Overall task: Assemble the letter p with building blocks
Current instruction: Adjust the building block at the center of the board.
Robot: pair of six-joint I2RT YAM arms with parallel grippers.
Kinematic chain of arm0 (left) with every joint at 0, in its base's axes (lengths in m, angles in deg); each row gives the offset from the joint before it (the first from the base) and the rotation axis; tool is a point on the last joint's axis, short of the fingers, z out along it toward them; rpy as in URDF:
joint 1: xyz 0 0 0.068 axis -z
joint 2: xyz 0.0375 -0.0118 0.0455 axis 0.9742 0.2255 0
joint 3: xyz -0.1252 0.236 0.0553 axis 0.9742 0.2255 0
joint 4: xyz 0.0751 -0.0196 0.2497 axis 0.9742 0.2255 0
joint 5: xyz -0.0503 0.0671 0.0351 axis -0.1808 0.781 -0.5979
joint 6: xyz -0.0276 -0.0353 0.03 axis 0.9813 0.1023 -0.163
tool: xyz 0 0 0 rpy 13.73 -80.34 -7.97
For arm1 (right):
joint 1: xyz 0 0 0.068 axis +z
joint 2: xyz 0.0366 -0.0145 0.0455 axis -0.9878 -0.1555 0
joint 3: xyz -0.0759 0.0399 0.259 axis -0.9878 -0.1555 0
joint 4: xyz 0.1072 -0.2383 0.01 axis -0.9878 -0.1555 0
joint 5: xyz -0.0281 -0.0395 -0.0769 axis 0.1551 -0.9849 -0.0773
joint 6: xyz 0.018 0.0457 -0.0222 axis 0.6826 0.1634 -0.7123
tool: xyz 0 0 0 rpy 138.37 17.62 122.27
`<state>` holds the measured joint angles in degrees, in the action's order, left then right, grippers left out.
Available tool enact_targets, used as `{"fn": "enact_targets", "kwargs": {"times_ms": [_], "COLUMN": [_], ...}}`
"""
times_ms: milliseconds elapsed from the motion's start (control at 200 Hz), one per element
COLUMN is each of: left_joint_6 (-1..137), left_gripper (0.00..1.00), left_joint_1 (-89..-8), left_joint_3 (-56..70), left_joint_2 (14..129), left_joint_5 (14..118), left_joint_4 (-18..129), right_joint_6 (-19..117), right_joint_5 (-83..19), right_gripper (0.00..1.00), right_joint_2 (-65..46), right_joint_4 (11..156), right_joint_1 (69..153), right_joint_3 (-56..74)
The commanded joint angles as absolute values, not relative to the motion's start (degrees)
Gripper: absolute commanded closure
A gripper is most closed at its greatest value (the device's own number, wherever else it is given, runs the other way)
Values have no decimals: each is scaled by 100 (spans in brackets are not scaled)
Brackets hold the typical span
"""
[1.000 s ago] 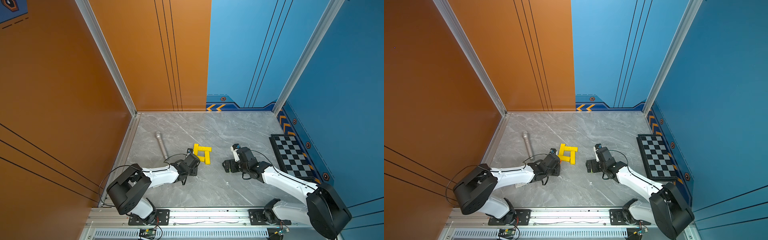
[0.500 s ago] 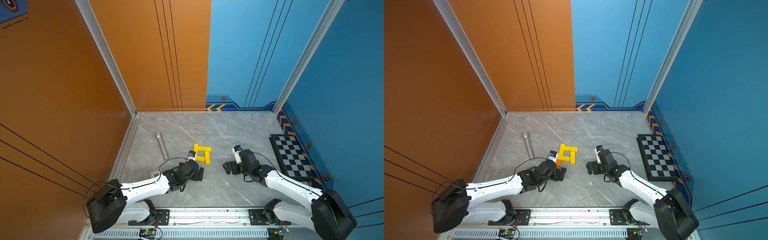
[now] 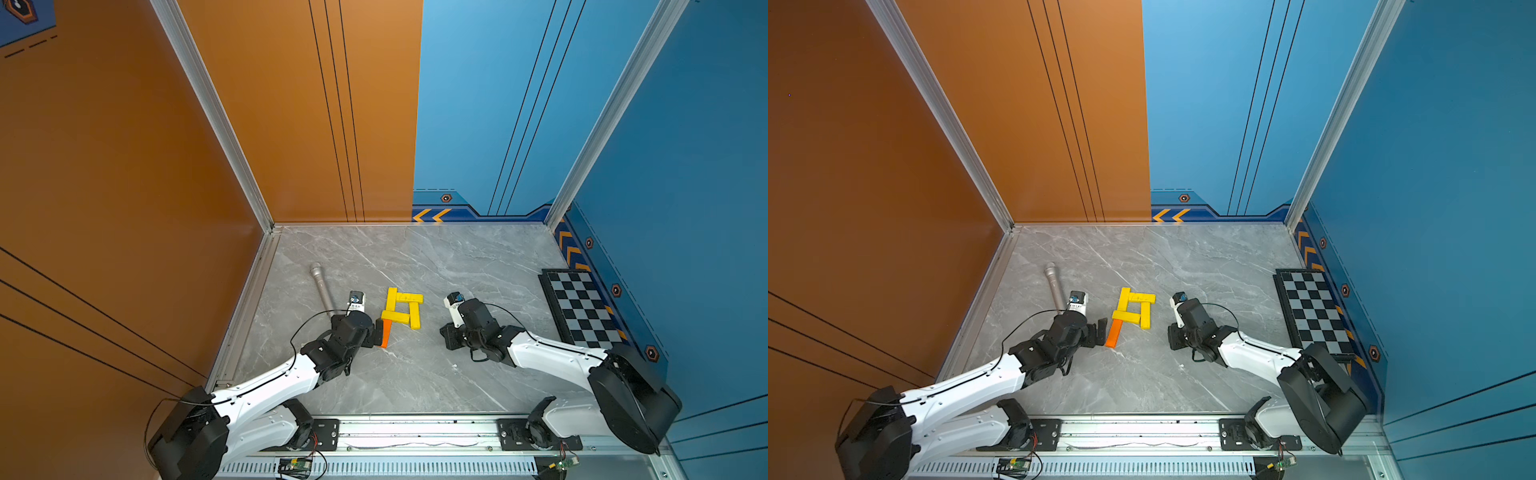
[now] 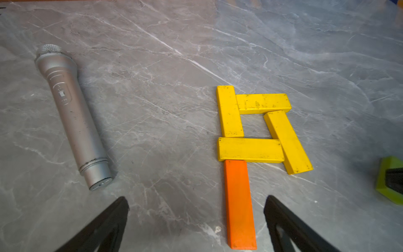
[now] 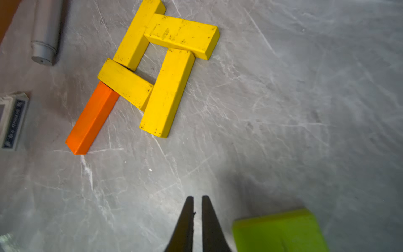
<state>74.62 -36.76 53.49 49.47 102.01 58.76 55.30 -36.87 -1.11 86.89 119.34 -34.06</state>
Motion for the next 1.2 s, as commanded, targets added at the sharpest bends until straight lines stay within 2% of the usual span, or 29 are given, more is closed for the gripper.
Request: {"fn": "enact_targets", "kwargs": {"times_ms": [0,120,380,916,1196], "left_joint_6": [7109,6897,6962,7017,7078], "left_gripper": [1,1,1,1,1], "left_joint_1": [-4022,-4304,-4641,-4871,-5042], "left_joint_3": [5512,5529,5896,6034,5610], "left_joint_2": [5034,5052,4569,4365,5098], "left_joint_5": [9841,9607,9371,9145,8790], "left_joint_4": [5520,5438,5376,5403,5297], "right_joint_6": [5688,5748,5965,5952,5896], "right_joint_5": [-3680,-3675,-3521,-3859,-4181], "right_gripper": [94,100,100,100,100], "right_joint_2": [-421,-966,-1755,-1865,-1720], "right_joint_4": [9163,9269,9404,8974,8636], "right_joint_1": [12031,12078,12286,12406,12157], "right_joint_3": [-3114,-2830,-2414,-2248,-2213]}}
